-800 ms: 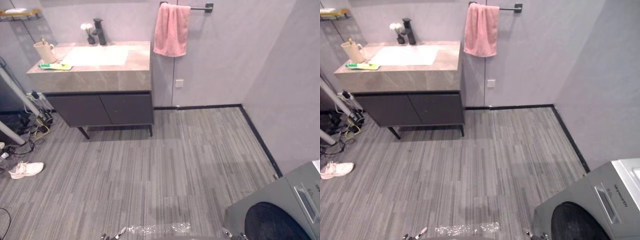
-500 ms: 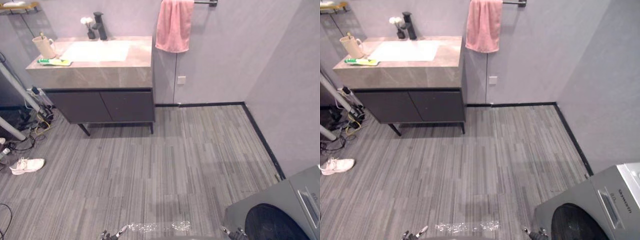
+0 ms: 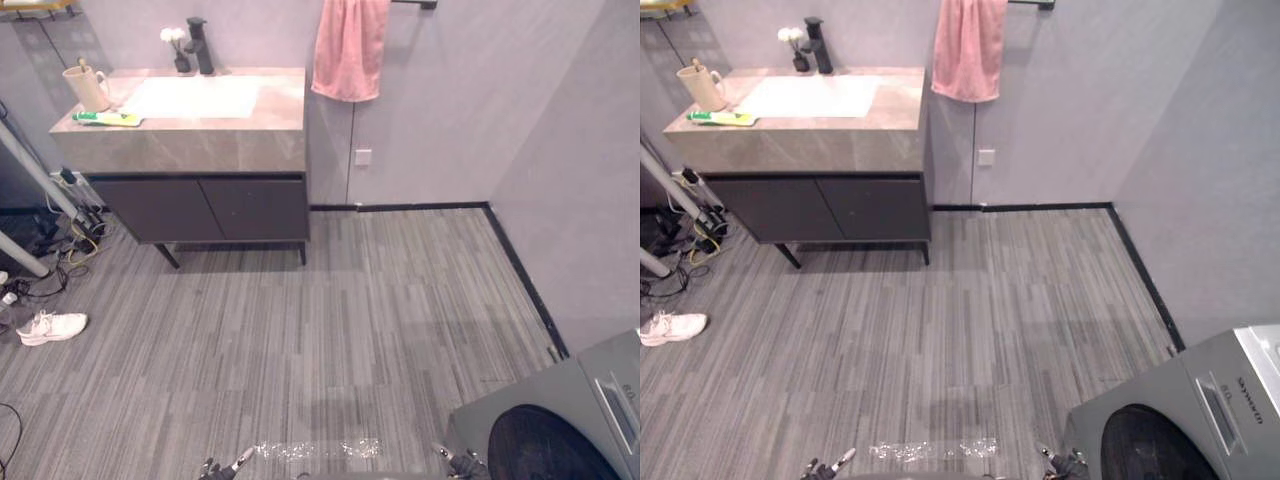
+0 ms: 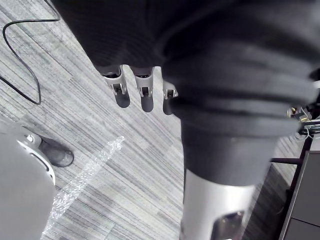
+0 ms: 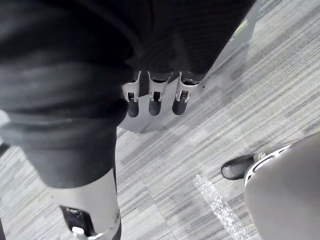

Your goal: Organize washtable

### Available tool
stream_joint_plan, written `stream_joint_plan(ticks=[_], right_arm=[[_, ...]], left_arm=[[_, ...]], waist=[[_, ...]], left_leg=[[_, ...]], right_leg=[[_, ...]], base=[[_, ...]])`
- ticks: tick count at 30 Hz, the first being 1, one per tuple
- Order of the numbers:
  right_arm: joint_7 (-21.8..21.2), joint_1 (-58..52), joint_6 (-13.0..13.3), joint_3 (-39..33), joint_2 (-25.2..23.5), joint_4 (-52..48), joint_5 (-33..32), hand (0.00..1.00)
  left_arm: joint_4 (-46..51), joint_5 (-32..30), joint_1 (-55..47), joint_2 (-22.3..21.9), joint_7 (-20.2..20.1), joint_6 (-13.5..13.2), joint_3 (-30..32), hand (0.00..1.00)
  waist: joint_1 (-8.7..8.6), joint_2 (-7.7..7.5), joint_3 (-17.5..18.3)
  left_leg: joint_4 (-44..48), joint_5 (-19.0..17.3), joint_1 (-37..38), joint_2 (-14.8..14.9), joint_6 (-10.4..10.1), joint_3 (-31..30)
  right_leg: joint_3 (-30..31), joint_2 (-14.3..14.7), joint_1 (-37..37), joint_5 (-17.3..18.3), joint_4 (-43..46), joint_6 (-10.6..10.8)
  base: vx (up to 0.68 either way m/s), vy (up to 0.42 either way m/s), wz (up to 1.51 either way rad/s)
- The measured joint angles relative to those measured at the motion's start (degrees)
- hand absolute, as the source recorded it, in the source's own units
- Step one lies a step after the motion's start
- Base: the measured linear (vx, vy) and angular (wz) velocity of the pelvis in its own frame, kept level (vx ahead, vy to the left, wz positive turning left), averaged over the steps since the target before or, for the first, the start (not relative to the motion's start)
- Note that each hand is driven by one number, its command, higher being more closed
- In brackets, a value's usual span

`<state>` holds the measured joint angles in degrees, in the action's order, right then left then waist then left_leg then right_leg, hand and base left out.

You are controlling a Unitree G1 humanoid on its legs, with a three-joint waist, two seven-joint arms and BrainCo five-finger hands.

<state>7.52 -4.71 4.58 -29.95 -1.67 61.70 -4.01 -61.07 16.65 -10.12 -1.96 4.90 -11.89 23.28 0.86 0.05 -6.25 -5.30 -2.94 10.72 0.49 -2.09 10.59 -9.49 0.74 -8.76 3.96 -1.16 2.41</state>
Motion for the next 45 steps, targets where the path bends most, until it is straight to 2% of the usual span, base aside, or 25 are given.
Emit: stream_joint_plan(ticks=[24,27,29,31,32,33,34,35,36,37,38,41,42,43,45], right_arm=[[-0.2,0.4,-0.2,-1.7,-0.3,0.3,-2.9,0.0],[-0.4,0.6,-0.6,-3.1,-0.5,0.3,-3.5,0.0],[-0.4,0.8,-0.7,-3.5,-0.6,0.3,-4.0,0.0],[-0.4,0.5,-0.7,-3.7,-1.1,-0.2,-4.5,0.0],[-0.5,0.1,-0.7,-3.5,-1.0,-1.4,-4.5,0.0],[-0.7,-0.1,-0.6,-3.3,-1.2,-2.3,-4.5,0.0],[-1.0,-0.6,-0.6,-3.3,-1.3,-2.5,-4.7,0.0],[-1.3,-1.1,-0.6,-3.2,-0.9,-2.6,-4.7,0.0],[-1.3,-1.3,-0.6,-2.6,-0.5,-2.6,-4.9,0.0],[-1.4,-2.0,-0.7,-0.8,0.2,-2.7,-4.8,0.0],[-1.5,-2.0,-0.8,-0.1,0.4,-3.0,-4.8,0.0],[-1.5,-1.3,-1.3,1.1,1.1,-2.8,-4.8,0.0],[-1.5,-1.1,-1.3,2.2,1.1,-3.0,-4.9,0.0],[-1.5,-1.0,-1.3,2.8,1.2,-3.1,-4.8,0.0],[-1.6,-0.4,-1.4,2.8,0.9,-3.0,-4.8,0.0]], left_arm=[[0.0,-1.7,0.1,-0.1,-1.2,0.4,1.8,0.0],[-0.2,-1.7,0.0,-0.1,-1.2,0.6,2.4,0.0],[-0.2,-1.6,0.2,-0.2,-1.3,1.5,5.0,0.0],[0.0,-1.5,0.1,-0.3,-1.3,1.6,8.0,0.0],[0.2,-1.5,0.6,-1.2,-1.3,1.7,10.8,0.0],[0.5,-1.4,0.8,-1.1,-1.3,1.7,12.5,0.0],[1.1,-1.4,1.7,-1.3,-1.3,2.0,13.4,0.0],[1.2,-1.4,2.3,-1.8,-1.5,2.1,13.3,0.0],[1.2,-1.4,2.2,-2.2,-1.6,2.1,13.4,0.0],[1.4,-1.2,2.2,-2.7,-2.1,2.1,13.4,0.0],[2.2,-1.3,2.2,-2.8,-2.4,2.2,13.2,0.0],[2.6,-1.2,1.4,-2.9,-2.5,2.1,11.5,0.0],[2.7,-0.9,0.8,-3.1,-2.5,2.1,11.0,0.0],[2.6,-0.3,0.6,-3.4,-2.5,2.2,10.8,0.0],[2.5,0.1,0.6,-3.3,-2.5,2.1,10.9,0.0]], waist=[[-0.04,0.76,-0.4],[0.05,0.9,-0.6],[-0.02,0.8,-1.3],[0.09,1.02,-2.1],[0.09,1.67,-2.2],[0.03,2.1,-2.4],[0.01,2.32,-2.7],[0.47,2.76,-3.0],[0.55,2.94,-3.1],[0.73,2.73,-3.3],[1.47,2.45,-3.5],[1.99,1.65,-3.3],[2.42,1.83,-3.5],[2.85,2.04,-3.5],[3.3,2.27,-3.5]], left_leg=[[0.0,0.0,0.0,0.0,0.0,0.7],[0.0,0.0,-0.1,0.3,0.0,2.2],[1.7,-1.4,-0.5,1.2,-0.1,4.6],[11.5,-6.9,-4.0,3.6,-0.6,6.8],[22.1,-11.7,-7.8,7.1,-1.0,8.4],[32.2,-13.6,-11.5,10.5,-0.8,10.0],[45.0,-11.8,-17.3,14.6,1.9,10.2],[53.4,-8.0,-20.1,17.1,4.8,9.8],[56.6,-5.7,-21.0,17.8,5.1,9.0],[62.5,0.6,-23.8,17.6,4.5,5.7],[66.4,-0.9,-27.6,16.1,3.6,3.0],[59.8,-5.6,-31.8,11.4,0.3,0.2],[52.0,-6.3,-32.8,10.1,-0.9,0.3],[41.9,-6.0,-33.1,9.1,-1.3,-0.2],[31.3,-4.8,-33.5,8.5,-2.4,-3.0]], right_leg=[[0.2,0.1,0.0,-0.1,-0.4,-0.2],[1.9,0.4,0.2,-0.6,-0.9,-0.9],[3.5,1.2,0.3,-0.6,-0.9,-1.1],[4.5,1.8,0.5,0.4,-0.1,-2.5],[3.8,3.0,0.6,1.7,0.7,-4.5],[3.0,4.0,1.0,2.1,1.1,-5.0],[3.3,4.8,0.7,2.6,1.7,-5.7],[3.9,5.3,-0.4,3.3,2.5,-6.4],[4.4,5.5,-1.1,4.1,3.1,-6.7],[5.4,5.2,-2.0,5.3,4.3,-7.5],[7.3,4.9,-1.9,6.3,5.5,-8.5],[10.3,3.0,-1.7,7.6,6.0,-8.5],[11.9,2.2,-1.5,8.1,5.9,-8.0],[13.1,1.7,-1.8,8.5,5.9,-6.4],[15.1,1.4,-3.0,10.2,5.9,-4.5]], base=[[-0.01,-0.003,-0.01],[-0.03,-0.018,-0.26],[-0.05,-0.048,-0.53],[-0.01,-0.082,-0.57],[-0.01,-0.106,-0.53],[-0.03,-0.145,-0.45],[0.01,-0.151,-0.32],[0.06,-0.144,-0.27],[0.12,-0.135,-0.29],[0.12,-0.097,-0.37],[0.15,-0.086,-0.5],[0.19,-0.014,-0.59],[0.32,0.045,-0.72],[0.41,0.073,-0.67],[0.41,0.129,-0.58]])
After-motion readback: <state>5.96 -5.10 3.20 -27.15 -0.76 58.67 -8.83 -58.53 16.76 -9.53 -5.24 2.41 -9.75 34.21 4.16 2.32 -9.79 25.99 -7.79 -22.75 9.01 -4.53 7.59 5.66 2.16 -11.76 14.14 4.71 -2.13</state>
